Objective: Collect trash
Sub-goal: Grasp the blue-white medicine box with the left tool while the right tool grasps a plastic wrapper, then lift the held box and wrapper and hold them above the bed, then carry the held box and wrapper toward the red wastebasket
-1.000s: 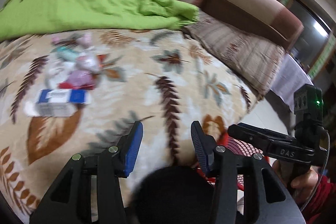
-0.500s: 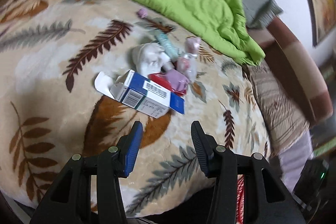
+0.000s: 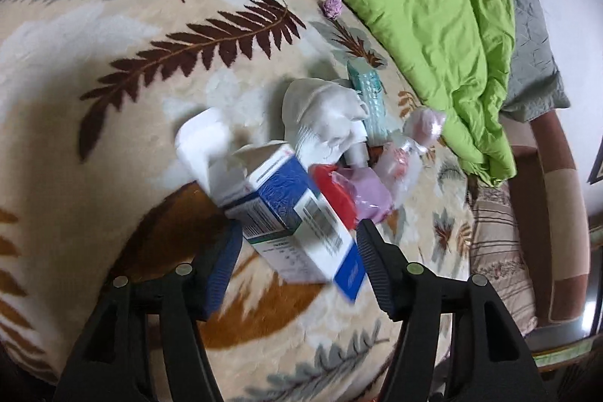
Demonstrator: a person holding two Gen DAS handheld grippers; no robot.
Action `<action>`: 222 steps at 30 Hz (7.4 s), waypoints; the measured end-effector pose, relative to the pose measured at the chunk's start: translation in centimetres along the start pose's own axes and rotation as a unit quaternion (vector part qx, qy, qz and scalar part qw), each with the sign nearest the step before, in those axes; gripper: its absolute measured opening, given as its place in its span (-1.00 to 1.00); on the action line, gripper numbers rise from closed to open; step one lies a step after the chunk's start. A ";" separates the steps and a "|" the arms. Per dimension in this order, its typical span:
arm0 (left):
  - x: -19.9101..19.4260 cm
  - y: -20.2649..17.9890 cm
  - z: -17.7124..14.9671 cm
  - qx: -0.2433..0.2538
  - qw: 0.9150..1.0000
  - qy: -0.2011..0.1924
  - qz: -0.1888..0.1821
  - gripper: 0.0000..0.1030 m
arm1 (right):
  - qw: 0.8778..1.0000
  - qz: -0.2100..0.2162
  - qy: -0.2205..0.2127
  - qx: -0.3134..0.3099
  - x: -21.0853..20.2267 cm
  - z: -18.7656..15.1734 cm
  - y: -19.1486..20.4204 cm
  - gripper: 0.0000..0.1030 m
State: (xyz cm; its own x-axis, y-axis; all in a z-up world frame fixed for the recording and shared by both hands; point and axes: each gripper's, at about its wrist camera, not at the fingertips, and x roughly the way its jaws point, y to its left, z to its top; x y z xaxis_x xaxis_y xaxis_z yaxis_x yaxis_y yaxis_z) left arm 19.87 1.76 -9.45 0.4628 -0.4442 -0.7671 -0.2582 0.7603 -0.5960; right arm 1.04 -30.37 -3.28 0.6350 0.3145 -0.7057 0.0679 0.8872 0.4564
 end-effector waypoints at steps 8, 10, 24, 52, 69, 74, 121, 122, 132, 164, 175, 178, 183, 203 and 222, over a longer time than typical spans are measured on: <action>1.5 -1.2 0.5 0.075 0.996 -0.023 0.045 -0.06 | 1.000 0.003 0.003 -0.007 0.6 1.1 0.3 0.34; 1.3 -0.8 0.5 0.087 0.995 -0.022 0.043 -0.21 | 1.000 0.004 0.001 -0.015 0.7 1.8 0.8 0.34; -2.0 0.7 -0.4 0.158 0.979 -0.112 0.062 -0.27 | 0.993 0.042 0.026 -0.103 11.6 10.5 9.6 0.34; -4.7 -2.0 -3.2 0.240 0.954 -0.170 0.060 -0.31 | 0.996 0.013 -0.013 -0.091 12.5 7.5 10.1 -0.28; -10.0 -3.0 -9.3 0.313 0.921 -0.210 0.095 -0.31 | 0.993 0.025 -0.038 -0.112 8.8 0.8 9.8 -0.28; -10.0 -3.2 -9.7 0.321 0.915 -0.219 0.109 -0.31 | 0.994 0.032 -0.029 -0.098 9.0 0.9 9.1 -0.28; -9.1 -2.4 -10.4 0.322 0.913 -0.217 0.128 -0.31 | 0.994 0.023 -0.031 -0.101 8.9 0.8 9.3 -0.27; -9.1 -2.3 -10.4 0.322 0.913 -0.216 0.128 -0.31 | 0.994 0.023 -0.032 -0.101 8.9 0.8 9.3 -0.28; -9.1 -2.4 -10.4 0.321 0.913 -0.216 0.128 -0.31 | 0.994 0.023 -0.030 -0.102 8.9 0.8 9.3 -0.27; -9.4 -3.5 -11.9 0.320 0.922 -0.203 0.080 -0.31 | 0.993 0.001 -0.050 -0.108 6.9 1.5 9.1 -0.28; -10.3 -5.3 -13.0 0.343 0.920 -0.182 0.048 -0.31 | 0.994 -0.015 -0.042 -0.100 5.5 1.3 7.9 -0.28; -10.2 -5.7 -13.4 0.350 0.918 -0.180 0.046 -0.31 | 0.992 -0.036 -0.050 -0.110 4.9 1.2 7.7 -0.28; -10.0 -6.2 -13.9 0.359 0.916 -0.176 0.045 -0.31 | 0.987 -0.074 -0.061 -0.126 3.8 1.0 7.4 -0.28; -9.7 -7.4 -15.1 0.382 0.908 -0.166 0.042 -0.31 | 0.983 -0.101 -0.077 -0.132 2.1 0.2 6.5 -0.28; -8.5 -14.3 -19.8 0.461 0.882 -0.048 -0.088 -0.31 | 0.989 -0.104 -0.101 -0.012 -8.3 -1.7 -3.4 -0.28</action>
State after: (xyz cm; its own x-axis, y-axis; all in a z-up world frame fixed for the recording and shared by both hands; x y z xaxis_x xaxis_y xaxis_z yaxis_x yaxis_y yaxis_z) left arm 2.79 -14.72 0.88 0.5084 -0.5851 -0.6319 0.6031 0.7657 -0.2237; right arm -5.78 -35.44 0.12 0.7506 0.0521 -0.6587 0.1962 0.9344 0.2974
